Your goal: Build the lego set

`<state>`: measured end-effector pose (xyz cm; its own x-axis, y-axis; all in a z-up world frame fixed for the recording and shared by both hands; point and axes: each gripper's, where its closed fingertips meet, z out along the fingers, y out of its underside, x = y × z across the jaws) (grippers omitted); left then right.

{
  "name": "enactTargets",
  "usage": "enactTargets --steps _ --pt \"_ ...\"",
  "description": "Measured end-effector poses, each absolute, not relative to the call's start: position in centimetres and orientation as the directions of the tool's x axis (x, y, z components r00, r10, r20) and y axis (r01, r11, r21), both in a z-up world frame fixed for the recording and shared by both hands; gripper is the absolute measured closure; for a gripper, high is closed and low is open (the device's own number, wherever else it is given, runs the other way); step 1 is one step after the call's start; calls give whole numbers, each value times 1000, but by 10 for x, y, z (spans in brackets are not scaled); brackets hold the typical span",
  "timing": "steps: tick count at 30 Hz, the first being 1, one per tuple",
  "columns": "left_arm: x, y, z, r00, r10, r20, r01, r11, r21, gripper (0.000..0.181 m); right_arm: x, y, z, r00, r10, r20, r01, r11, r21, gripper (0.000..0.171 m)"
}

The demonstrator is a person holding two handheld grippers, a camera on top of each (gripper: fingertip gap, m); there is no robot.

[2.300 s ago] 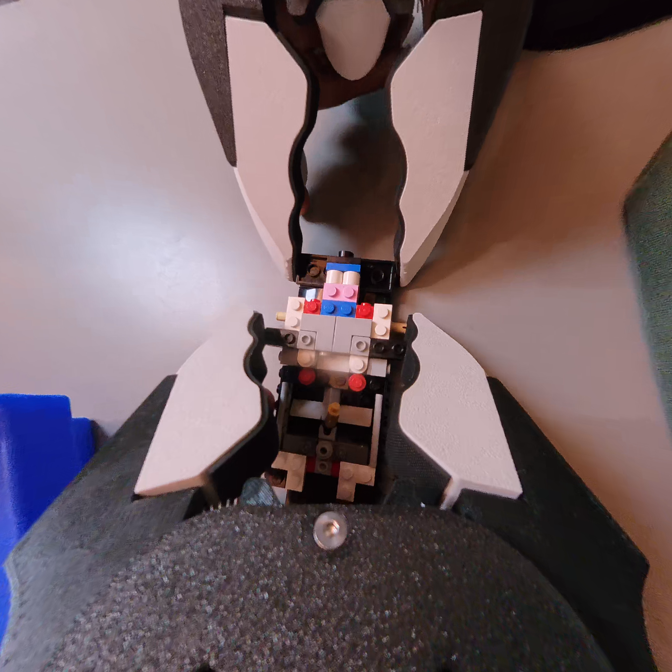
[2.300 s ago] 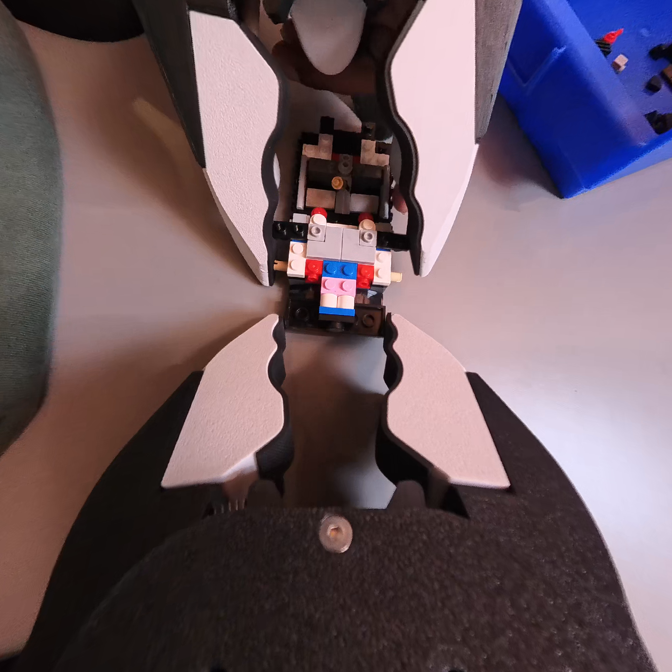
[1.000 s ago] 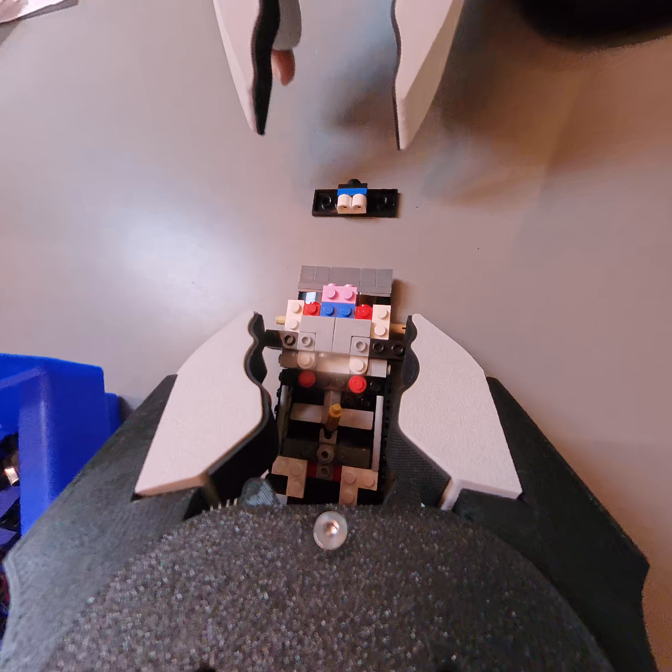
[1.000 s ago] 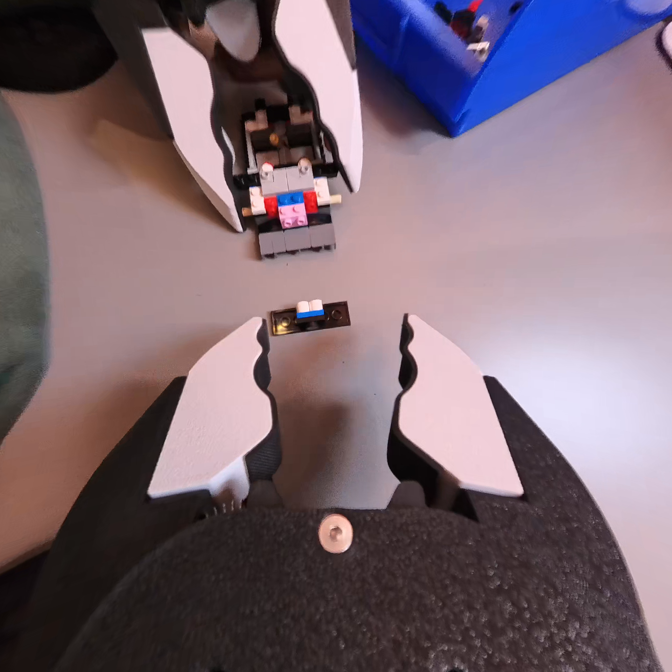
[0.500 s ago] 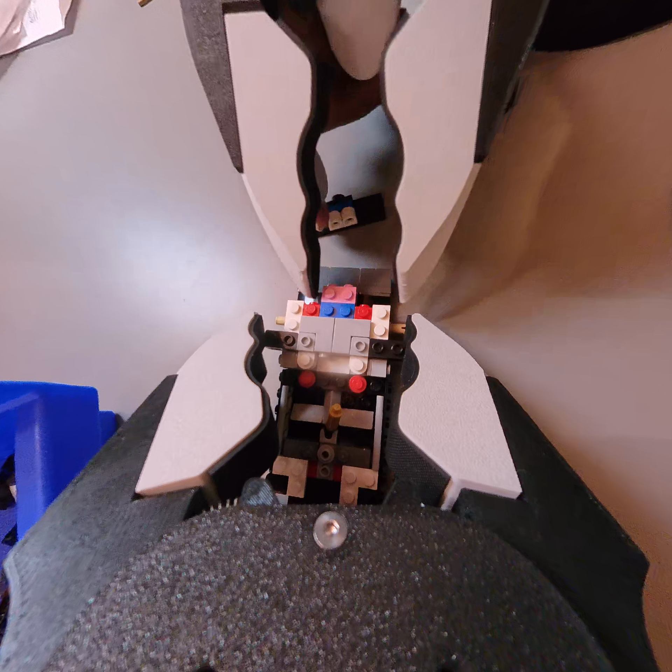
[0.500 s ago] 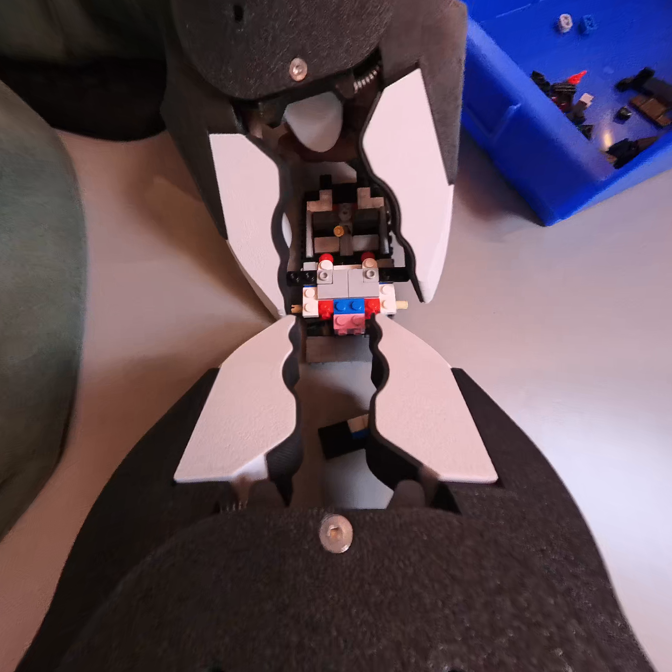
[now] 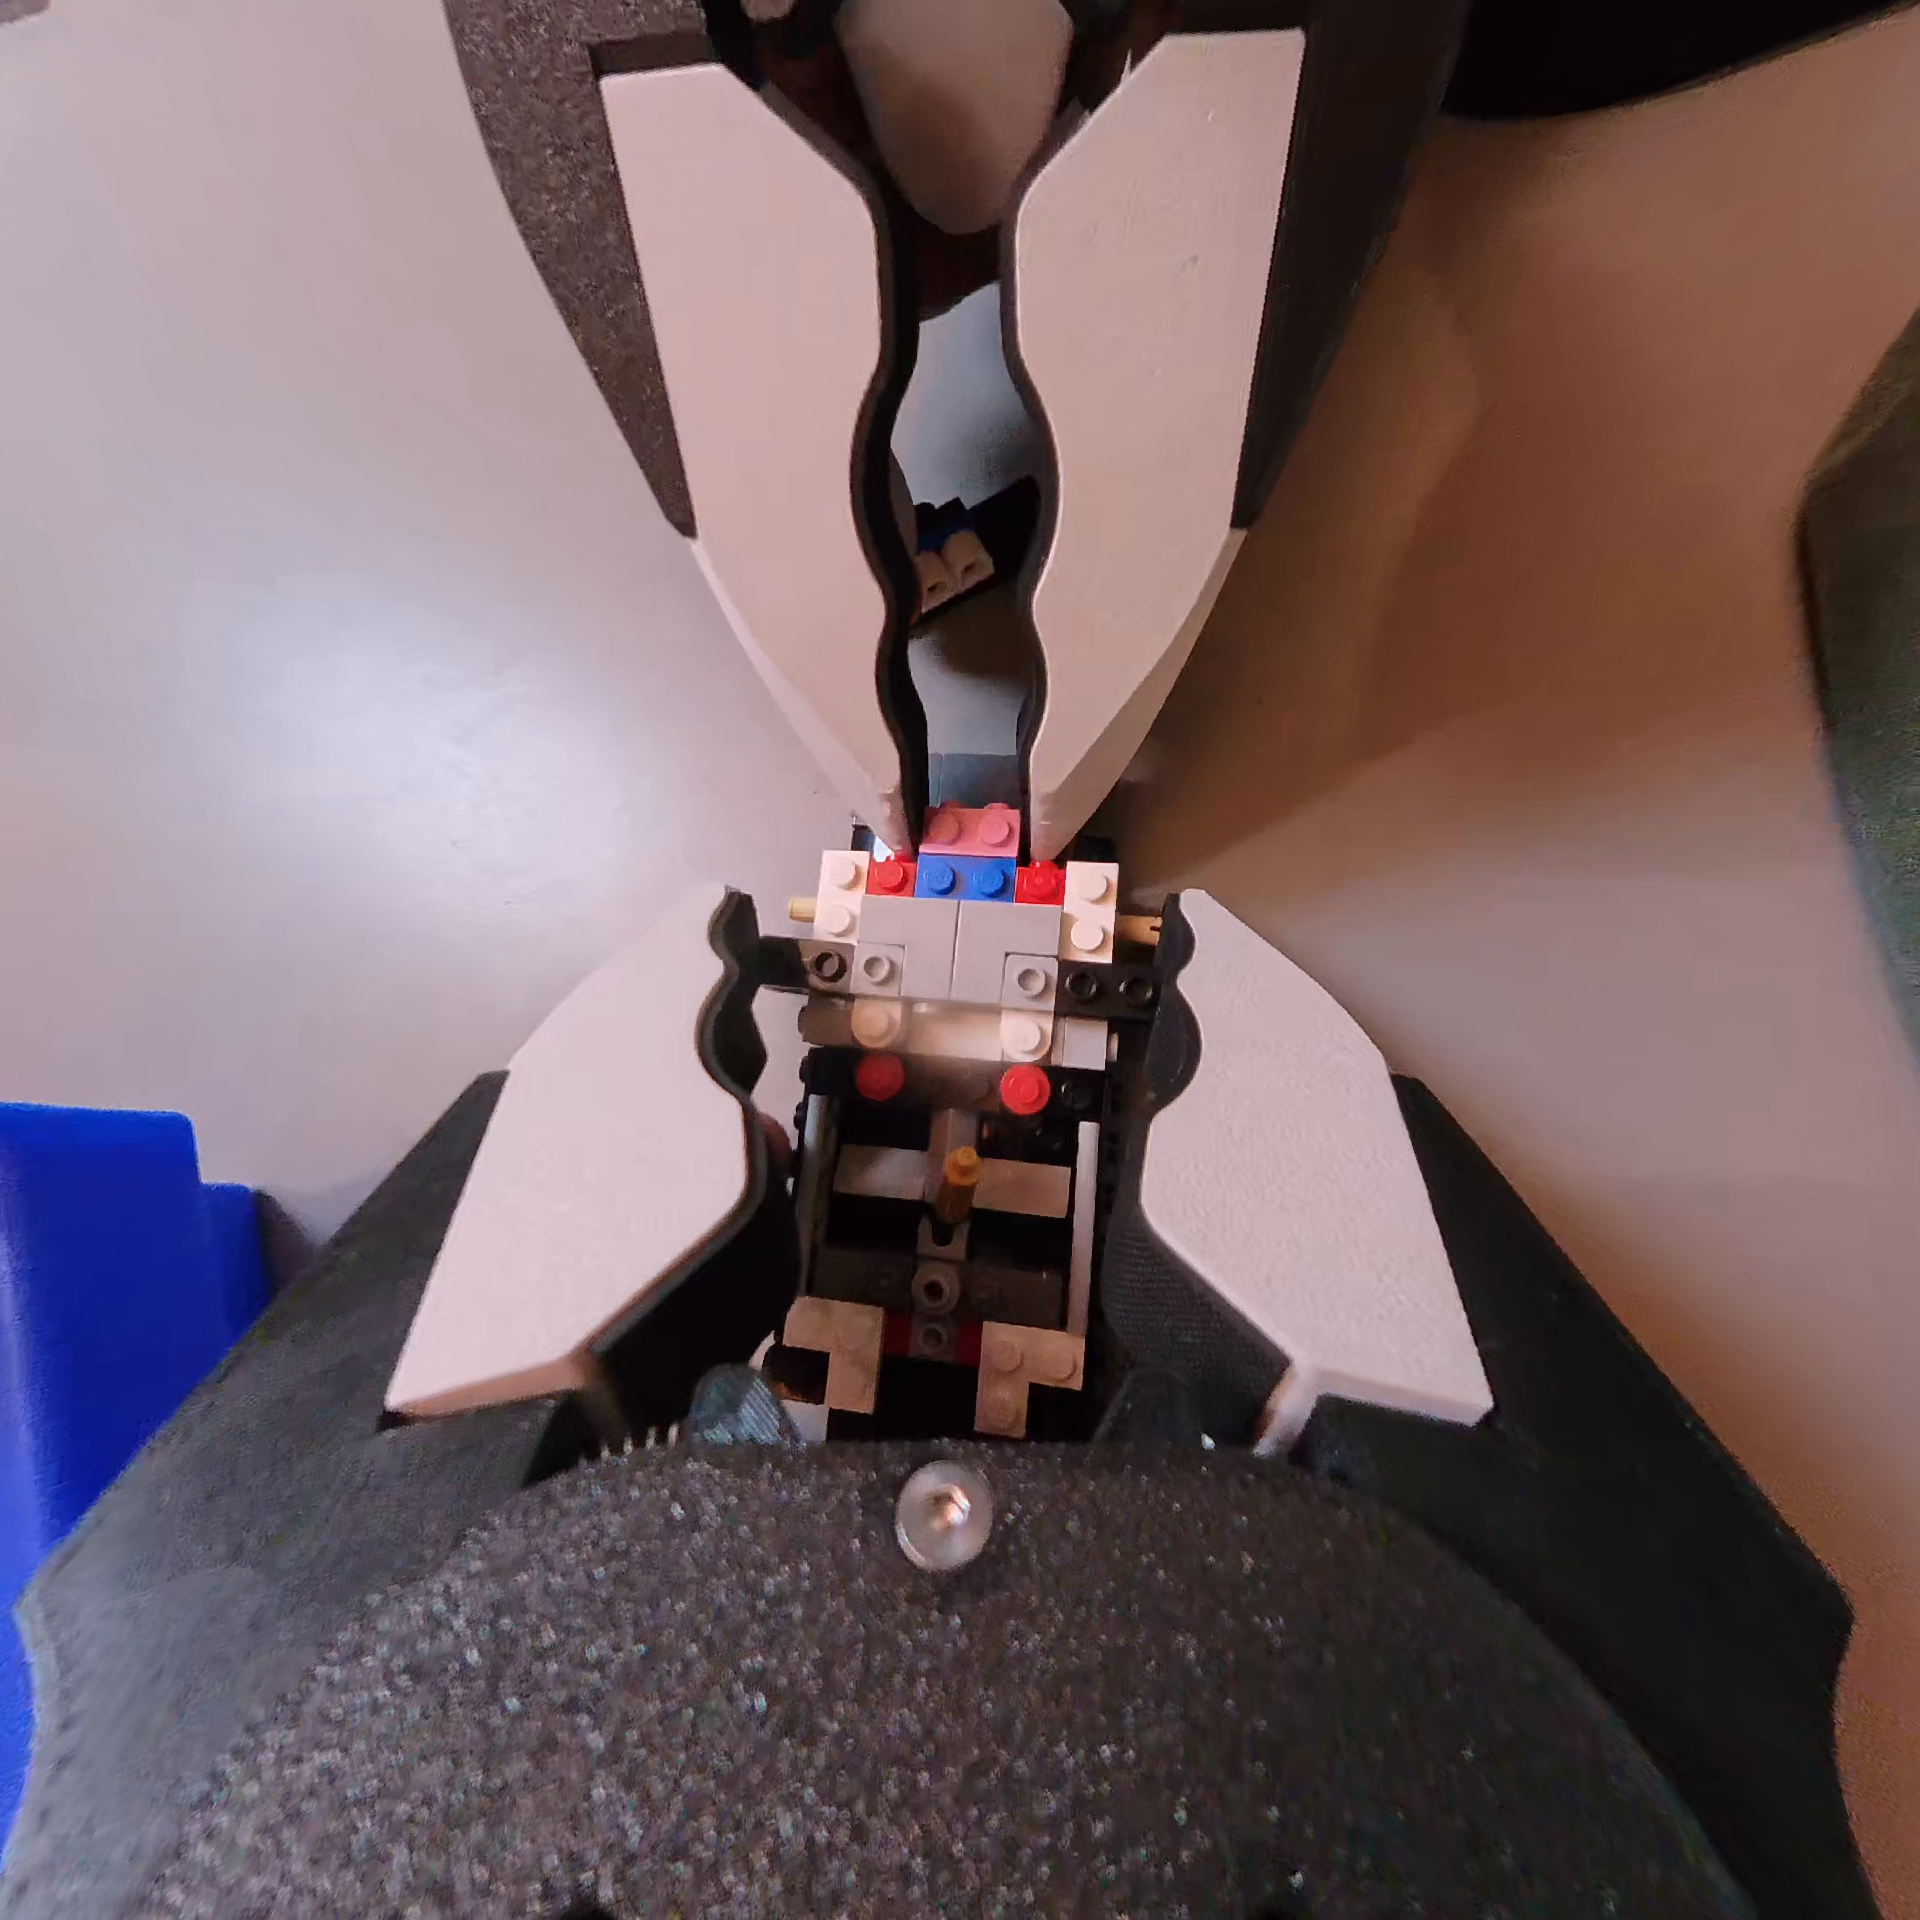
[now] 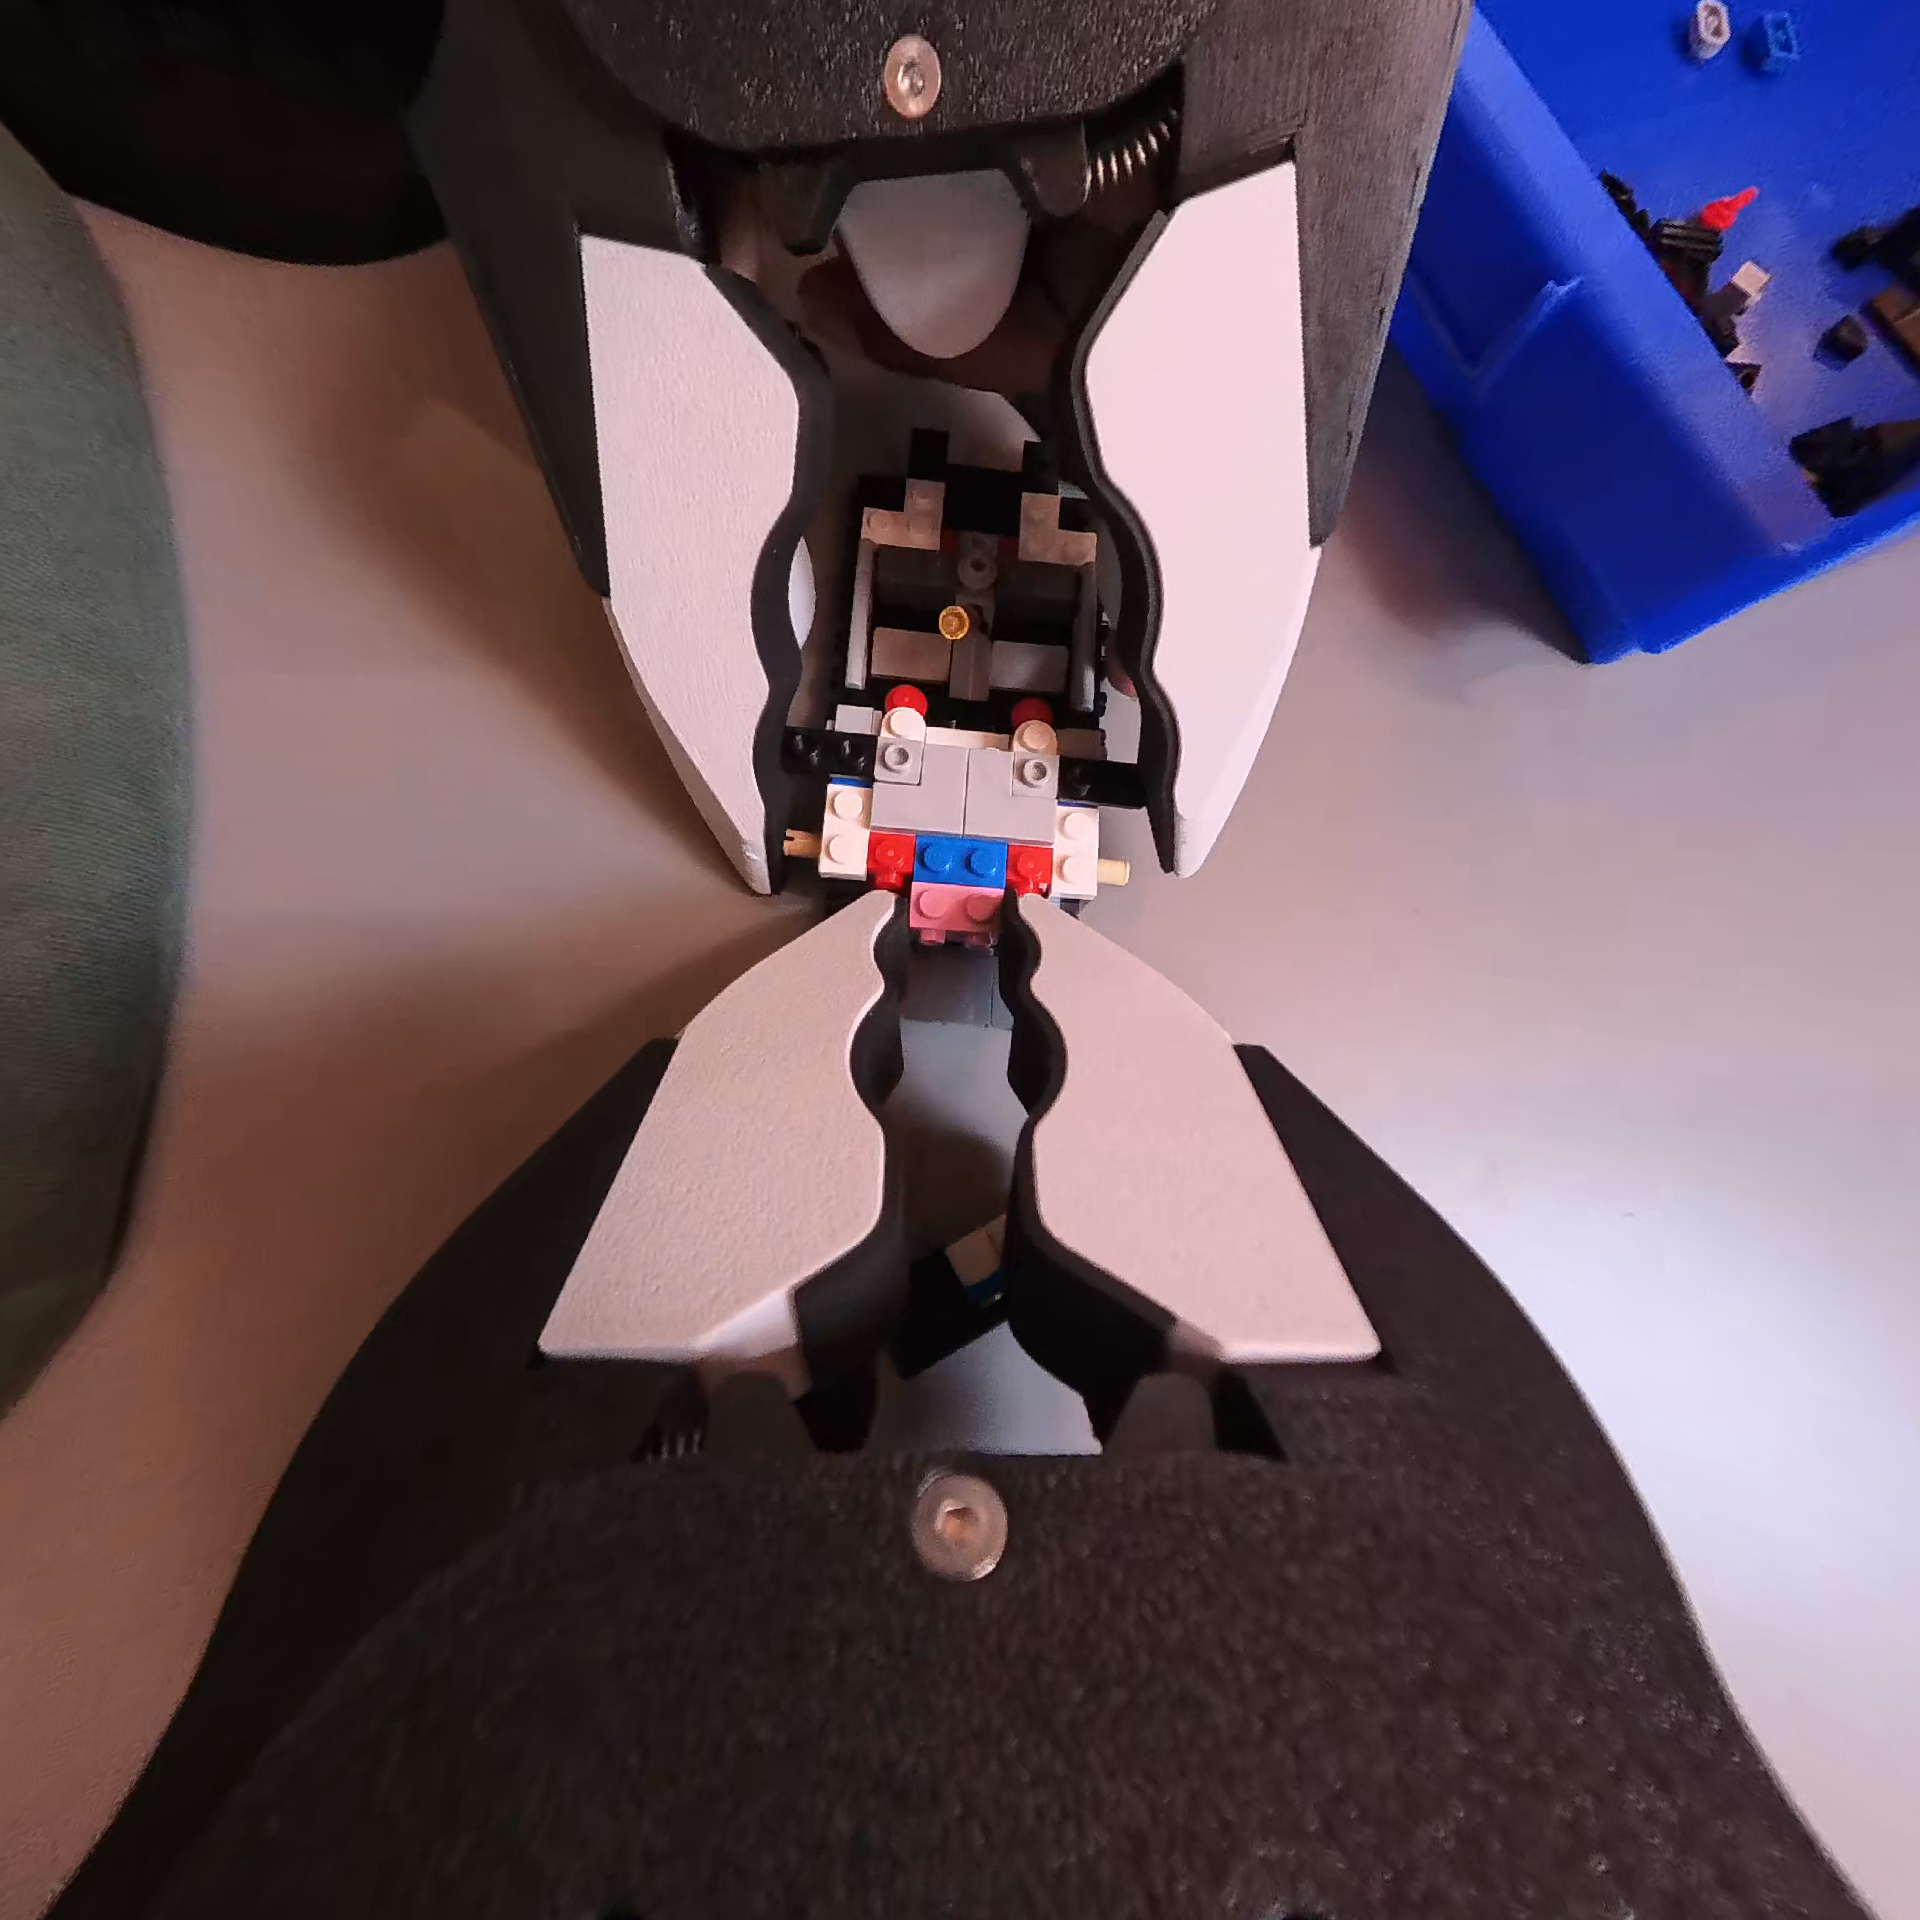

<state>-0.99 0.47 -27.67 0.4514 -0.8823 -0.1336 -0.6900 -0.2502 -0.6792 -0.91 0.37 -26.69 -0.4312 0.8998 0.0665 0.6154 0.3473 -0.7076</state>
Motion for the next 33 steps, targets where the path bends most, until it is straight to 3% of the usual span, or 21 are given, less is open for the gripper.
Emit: enactTargets --steps 11,15,21,23,31,33 --pt "-8 4 -278 447 -885 -128 -686 -247 -684 107 11 24 -268 -414 907 72 626 341 -701 155" --pt "-20 13 -277 491 -863 -121 -657 -276 -701 108 12 35 -247 -353 935 36 563 243 -790 155" --pt "-23 16 -276 495 -860 -124 -648 -271 -712 108 17 58 -238 -276 961 17 556 173 -813 155" --pt "-21 17 -276 487 -864 -129 -650 -260 -714 108 18 48 -240 -306 952 16 567 195 -800 148" --pt "-15 20 -274 482 -860 -167 -651 -224 -725 108 28 -7 -244 -514 858 0 567 340 -750 154" --pt "-16 22 -274 494 -853 -167 -645 -230 -729 108 27 -20 -256 -544 839 10 588 390 -708 139"
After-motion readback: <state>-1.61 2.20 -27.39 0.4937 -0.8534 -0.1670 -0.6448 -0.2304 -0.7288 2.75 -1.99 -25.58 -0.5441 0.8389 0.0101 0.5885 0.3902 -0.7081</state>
